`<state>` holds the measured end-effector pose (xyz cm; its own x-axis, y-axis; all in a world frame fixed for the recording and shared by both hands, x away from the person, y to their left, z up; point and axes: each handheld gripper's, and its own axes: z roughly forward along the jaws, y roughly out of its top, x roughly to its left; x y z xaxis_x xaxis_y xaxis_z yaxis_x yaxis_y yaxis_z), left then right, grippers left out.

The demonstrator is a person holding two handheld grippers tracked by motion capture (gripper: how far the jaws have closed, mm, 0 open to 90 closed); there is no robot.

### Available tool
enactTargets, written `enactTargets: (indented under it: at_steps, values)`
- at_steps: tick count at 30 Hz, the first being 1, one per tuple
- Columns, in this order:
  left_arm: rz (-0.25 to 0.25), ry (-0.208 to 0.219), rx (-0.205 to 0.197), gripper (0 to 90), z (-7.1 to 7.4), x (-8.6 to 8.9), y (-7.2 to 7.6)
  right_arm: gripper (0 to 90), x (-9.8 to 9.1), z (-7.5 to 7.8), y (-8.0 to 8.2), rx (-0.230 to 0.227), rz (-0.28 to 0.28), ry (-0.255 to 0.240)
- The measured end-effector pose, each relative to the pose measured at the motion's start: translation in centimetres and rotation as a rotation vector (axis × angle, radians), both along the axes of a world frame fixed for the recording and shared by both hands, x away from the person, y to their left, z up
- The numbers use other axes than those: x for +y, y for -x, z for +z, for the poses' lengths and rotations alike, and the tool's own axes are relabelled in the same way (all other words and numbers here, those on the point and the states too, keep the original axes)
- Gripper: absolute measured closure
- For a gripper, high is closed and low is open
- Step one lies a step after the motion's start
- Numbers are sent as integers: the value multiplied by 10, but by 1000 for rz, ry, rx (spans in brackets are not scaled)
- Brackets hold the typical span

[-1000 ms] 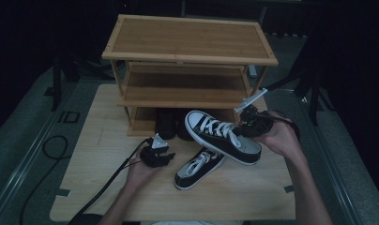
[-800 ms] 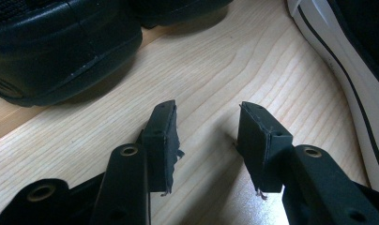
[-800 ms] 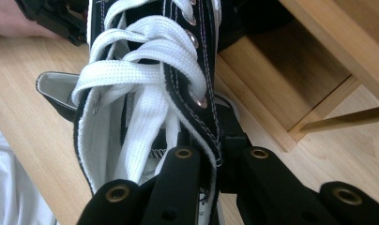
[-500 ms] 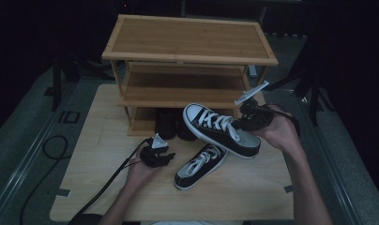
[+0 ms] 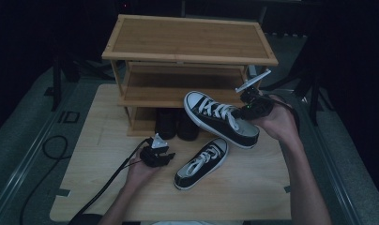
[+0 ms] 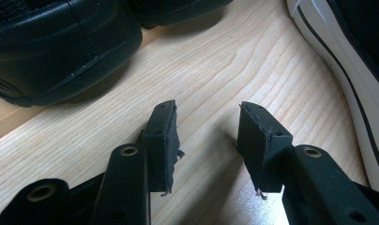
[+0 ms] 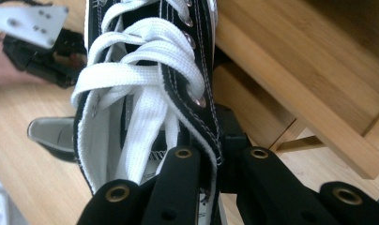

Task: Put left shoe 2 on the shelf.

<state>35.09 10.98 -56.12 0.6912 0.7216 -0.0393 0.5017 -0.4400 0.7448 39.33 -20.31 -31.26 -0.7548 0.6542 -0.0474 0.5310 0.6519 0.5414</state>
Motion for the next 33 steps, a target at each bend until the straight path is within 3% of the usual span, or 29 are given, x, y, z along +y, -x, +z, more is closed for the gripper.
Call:
enactTargets:
  at_steps: [11, 17, 33]
  values:
    - [-1, 2, -1, 580, 0, 0, 0, 886, 5, 1, -23, -5, -119, -29]
    - [-1, 3, 0, 580, 0, 0, 0, 886, 13, 5, -29, -16, -152, -10]
    - [-5, -1, 1, 580, 0, 0, -1, 884, 24, 2, -39, -56, -219, -33]
